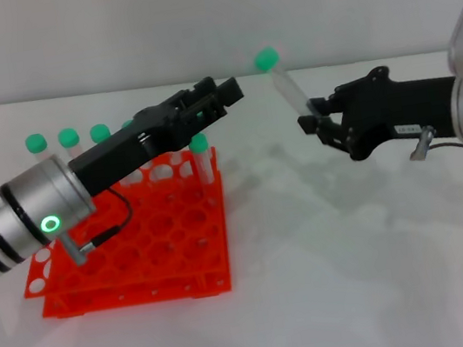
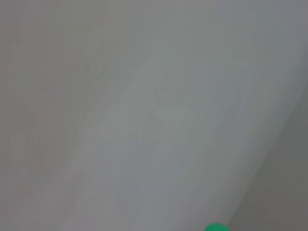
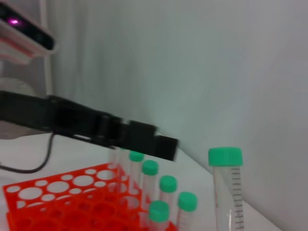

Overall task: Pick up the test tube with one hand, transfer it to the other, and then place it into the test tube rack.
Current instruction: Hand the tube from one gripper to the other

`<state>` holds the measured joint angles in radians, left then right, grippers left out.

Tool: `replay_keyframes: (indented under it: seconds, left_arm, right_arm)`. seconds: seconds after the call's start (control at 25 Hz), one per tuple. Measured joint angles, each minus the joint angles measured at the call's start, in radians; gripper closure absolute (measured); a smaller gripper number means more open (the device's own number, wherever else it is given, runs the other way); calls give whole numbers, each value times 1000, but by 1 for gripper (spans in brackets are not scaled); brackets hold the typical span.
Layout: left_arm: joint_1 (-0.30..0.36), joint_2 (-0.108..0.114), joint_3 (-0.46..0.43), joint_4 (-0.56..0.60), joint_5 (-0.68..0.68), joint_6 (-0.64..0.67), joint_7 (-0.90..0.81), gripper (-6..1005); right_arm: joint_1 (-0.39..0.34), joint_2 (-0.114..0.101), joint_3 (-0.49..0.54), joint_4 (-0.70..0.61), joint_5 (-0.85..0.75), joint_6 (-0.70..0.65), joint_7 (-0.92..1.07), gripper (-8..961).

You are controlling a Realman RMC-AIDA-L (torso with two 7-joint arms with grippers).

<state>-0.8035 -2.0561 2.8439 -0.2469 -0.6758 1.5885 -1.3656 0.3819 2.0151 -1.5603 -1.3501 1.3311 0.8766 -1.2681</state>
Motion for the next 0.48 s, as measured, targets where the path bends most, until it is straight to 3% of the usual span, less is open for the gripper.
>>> replay_keyframes:
  seconds: [0.48]
  left_arm:
    - [-42,-7,0,5,62,-50,-54,359]
  right_arm:
    - [9,1,-55,-5,9,-8,-16,678]
